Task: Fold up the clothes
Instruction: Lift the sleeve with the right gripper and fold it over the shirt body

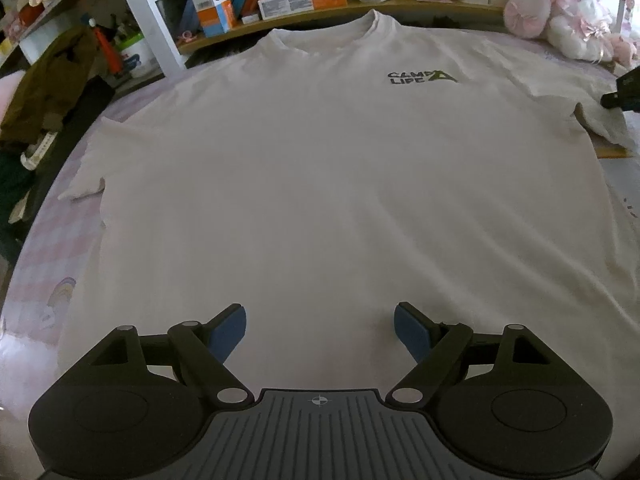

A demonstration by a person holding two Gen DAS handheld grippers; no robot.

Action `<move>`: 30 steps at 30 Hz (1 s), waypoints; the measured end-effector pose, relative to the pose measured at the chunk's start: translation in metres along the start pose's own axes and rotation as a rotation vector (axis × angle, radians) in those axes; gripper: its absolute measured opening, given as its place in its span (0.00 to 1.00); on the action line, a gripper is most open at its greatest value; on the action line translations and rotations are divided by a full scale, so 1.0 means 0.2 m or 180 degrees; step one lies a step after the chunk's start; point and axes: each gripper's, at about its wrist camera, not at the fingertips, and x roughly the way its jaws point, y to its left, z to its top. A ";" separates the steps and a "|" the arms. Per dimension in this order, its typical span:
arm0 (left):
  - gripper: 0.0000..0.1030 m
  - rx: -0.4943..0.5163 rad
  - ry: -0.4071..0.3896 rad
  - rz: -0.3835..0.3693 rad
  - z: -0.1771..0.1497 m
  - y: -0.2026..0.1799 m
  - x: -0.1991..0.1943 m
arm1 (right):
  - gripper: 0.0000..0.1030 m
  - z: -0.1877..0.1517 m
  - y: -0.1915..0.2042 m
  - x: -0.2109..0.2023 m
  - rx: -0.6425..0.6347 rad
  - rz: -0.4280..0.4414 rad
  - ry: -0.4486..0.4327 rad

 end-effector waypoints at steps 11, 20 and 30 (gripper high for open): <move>0.81 -0.0057 -0.0184 -0.0186 -0.03 0.16 0.01 | 0.07 0.16 0.34 -0.26 -0.0069 0.0215 -0.0541; 0.81 0.0013 -0.0347 -0.0252 -0.10 0.36 -0.03 | 0.07 0.19 0.95 -0.34 -0.0469 0.0329 -0.0804; 0.81 -0.0131 -0.0210 -0.0137 -0.18 0.57 -0.02 | 0.08 0.05 1.25 0.01 -0.0359 0.0436 -0.0283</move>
